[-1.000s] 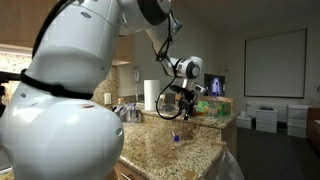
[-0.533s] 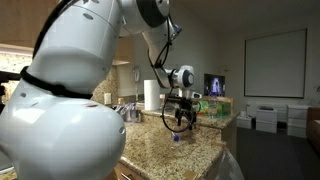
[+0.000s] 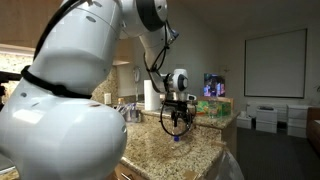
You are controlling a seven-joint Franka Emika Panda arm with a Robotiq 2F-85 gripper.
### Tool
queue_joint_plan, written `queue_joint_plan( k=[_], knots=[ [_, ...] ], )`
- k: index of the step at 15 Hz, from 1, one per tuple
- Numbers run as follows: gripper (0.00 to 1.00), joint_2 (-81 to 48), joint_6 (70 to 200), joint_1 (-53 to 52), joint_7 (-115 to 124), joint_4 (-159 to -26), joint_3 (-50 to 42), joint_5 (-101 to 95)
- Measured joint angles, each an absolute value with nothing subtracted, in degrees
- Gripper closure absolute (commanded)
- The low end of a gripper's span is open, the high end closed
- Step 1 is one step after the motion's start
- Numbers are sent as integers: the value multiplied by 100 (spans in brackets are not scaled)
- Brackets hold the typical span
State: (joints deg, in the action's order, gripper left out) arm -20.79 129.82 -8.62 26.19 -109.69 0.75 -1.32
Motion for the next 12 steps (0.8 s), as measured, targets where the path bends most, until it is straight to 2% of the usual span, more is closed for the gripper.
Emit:
queue_joint_plan(
  k=[7, 12],
  knots=[
    [0, -2335, 14356, -447, 1046, -11760, 222, 408],
    [0, -2322, 14480, 235, -786, -11710, 876, 1644]
  ],
)
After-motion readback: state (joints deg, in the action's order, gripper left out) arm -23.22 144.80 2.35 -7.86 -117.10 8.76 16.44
